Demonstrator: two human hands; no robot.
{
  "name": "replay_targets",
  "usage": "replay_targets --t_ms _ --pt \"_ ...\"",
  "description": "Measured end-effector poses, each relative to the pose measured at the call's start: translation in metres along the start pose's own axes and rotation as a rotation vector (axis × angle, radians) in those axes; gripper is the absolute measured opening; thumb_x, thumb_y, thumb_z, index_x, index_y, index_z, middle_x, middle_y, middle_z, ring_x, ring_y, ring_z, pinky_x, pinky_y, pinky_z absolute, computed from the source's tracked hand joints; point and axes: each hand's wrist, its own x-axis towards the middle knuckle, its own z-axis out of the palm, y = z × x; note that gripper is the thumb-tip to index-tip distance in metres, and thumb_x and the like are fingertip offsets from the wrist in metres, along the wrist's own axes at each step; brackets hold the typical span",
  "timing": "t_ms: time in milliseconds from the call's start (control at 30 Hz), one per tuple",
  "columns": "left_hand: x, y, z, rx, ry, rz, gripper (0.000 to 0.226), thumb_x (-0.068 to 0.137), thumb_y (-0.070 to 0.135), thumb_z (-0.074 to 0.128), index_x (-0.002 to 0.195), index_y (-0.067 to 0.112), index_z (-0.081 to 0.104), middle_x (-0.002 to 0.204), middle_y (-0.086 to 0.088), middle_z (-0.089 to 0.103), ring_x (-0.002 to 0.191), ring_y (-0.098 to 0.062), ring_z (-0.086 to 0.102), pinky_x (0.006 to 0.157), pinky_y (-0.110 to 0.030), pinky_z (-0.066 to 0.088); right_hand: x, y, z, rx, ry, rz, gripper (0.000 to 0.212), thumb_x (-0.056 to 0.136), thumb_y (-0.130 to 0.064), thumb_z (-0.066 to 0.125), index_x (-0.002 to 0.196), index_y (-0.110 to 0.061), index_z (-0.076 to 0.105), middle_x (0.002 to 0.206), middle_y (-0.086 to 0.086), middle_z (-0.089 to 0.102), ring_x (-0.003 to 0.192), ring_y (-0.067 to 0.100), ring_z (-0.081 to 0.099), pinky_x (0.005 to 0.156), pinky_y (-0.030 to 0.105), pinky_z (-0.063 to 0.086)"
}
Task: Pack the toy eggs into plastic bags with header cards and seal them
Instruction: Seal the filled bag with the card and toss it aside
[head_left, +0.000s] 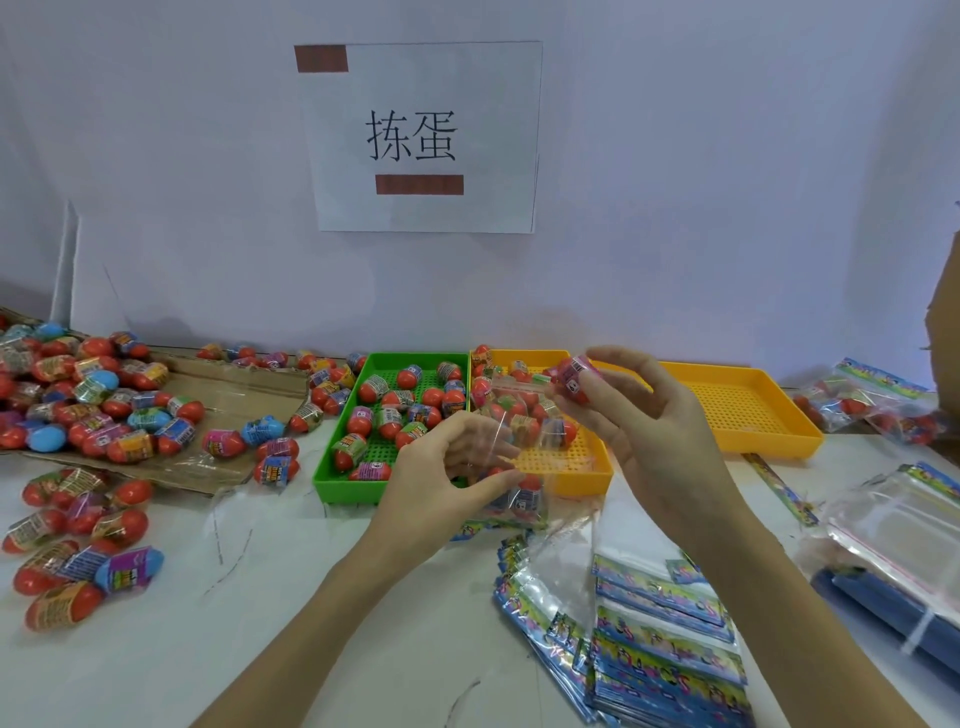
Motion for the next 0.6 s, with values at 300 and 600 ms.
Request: replay_targets --t_ms 300,600 --pt "-0.002 0.004 0.003 0.032 -0.012 0.057 0.043 0.081 0.021 0.088 0.119 0.020 0.067 0.106 0.011 0.077 0.100 -0.010 0.075 0.090 -0.031 0.062 -0.006 0.011 0.010 -0.618 -0.093 -0.319 0.032 0.094 -0.013 0.074 0.125 -0.019 0.070 0.115 0.000 0.066 0.099 0.012 0.072 0.085 0.022 0.058" --pt "-0.003 0.004 0.004 0.050 -0.018 0.055 0.045 0.082 0.020 0.088 0.122 0.023 0.067 0.108 0.014 0.076 0.099 -0.008 0.075 0.091 -0.028 0.060 -0.009 0.012 0.012 -0.955 -0.144 -0.512 0.031 0.090 -0.020 0.079 0.119 -0.024 0.067 0.107 -0.013 0.066 0.086 0.002 0.070 0.076 0.020 0.058"
